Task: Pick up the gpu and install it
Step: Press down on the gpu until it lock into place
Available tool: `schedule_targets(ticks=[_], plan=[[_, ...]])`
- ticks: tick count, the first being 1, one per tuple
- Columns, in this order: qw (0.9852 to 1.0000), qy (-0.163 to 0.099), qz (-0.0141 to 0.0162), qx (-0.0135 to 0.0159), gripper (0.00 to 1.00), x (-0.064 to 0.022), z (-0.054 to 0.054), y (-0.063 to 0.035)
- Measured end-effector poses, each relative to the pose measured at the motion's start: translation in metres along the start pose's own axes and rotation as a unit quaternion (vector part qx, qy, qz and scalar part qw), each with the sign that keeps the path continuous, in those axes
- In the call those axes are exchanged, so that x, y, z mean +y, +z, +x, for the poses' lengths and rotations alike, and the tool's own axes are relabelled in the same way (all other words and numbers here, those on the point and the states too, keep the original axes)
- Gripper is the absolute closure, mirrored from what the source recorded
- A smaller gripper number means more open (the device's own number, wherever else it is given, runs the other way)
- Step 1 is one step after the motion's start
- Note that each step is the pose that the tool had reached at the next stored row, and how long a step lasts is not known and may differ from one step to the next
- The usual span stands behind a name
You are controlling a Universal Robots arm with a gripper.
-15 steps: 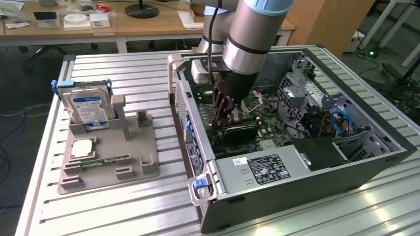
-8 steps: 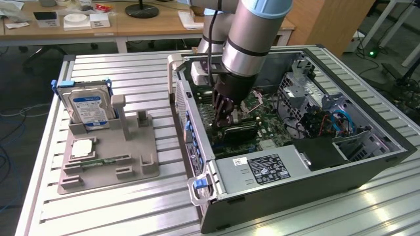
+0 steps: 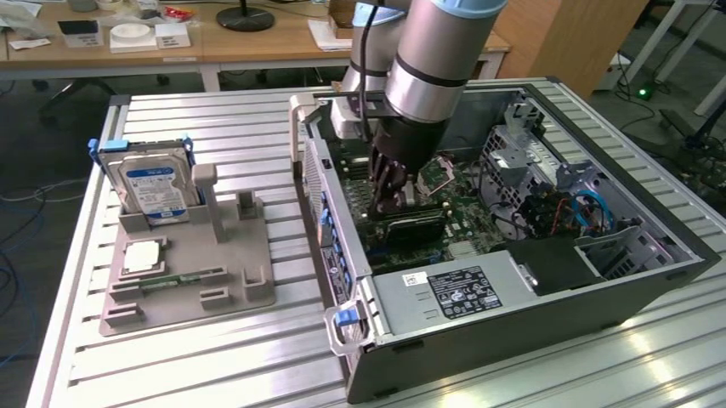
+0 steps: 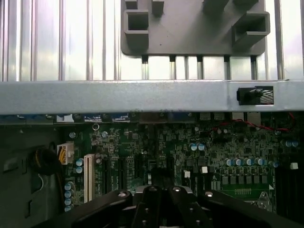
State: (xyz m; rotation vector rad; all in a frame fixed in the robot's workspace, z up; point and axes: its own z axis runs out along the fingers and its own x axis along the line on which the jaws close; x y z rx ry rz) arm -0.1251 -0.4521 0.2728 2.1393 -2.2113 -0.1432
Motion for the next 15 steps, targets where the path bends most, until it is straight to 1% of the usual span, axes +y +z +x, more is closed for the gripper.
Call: schedule_targets(ticks=[2,3,4,5,6,7,8,10,13,15], plan=[[0.9999,-0.001,0.0141,-0.0017,0.89,0.0,0.0,-0.0001],[0.9997,-0.002,0.0225,-0.0024,0.89,0.0,0.0,-0.0001],[0.9995,-0.004,0.0323,-0.0029,0.89,0.0,0.0,0.0],[0.9991,-0.006,0.0412,-0.0033,0.89,0.0,0.0,0.0],[0.9988,-0.008,0.0489,-0.0038,0.89,0.0,0.0,0.0],[0.9985,-0.01,0.0534,-0.0044,0.89,0.0001,0.0,0.0],[0.9984,-0.014,0.055,-0.0049,0.89,0.0,0.0,-0.0001],[0.998,-0.031,0.0548,-0.0041,0.89,0.0,0.0,0.0],[0.9969,-0.058,0.054,-0.0026,0.89,0.0001,0.0,0.0001],[0.9966,-0.062,0.0539,-0.0025,0.89,0.0,0.0,0.0001]])
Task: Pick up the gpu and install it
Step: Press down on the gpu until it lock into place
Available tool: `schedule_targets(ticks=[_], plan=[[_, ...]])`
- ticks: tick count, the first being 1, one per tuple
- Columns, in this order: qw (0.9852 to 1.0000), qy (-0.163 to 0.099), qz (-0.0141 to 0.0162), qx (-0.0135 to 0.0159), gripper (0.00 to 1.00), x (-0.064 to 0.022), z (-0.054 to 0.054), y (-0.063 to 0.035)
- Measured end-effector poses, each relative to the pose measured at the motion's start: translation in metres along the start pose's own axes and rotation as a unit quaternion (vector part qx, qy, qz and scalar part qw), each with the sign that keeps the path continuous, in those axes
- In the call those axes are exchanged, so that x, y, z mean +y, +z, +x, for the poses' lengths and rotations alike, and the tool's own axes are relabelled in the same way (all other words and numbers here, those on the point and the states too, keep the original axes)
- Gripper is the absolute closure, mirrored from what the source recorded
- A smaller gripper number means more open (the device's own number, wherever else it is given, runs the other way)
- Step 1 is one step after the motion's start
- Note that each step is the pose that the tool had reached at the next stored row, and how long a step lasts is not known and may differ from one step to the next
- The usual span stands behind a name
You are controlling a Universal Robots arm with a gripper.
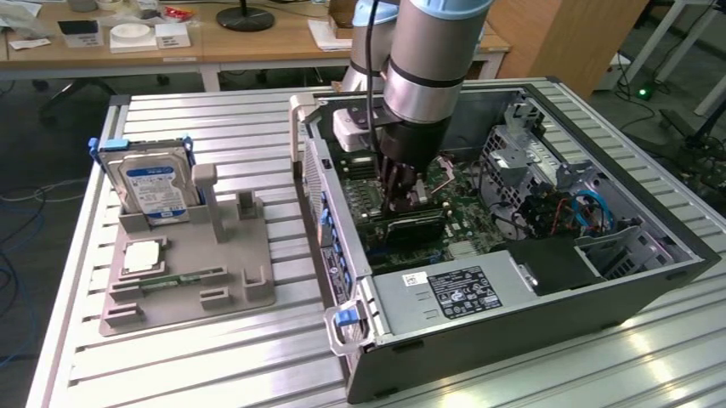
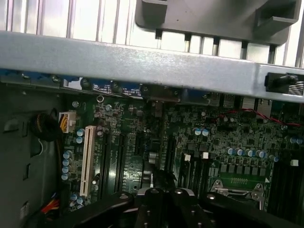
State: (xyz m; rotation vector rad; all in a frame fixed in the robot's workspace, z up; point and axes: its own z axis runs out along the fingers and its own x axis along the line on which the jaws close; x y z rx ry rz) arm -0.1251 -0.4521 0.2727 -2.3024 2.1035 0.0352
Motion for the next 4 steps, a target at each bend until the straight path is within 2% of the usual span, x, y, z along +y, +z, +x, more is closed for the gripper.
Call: schedule_targets(ticks=[4], plan=[[1.0,0.0,0.0,0.0,0.89,0.0,0.0,0.0]])
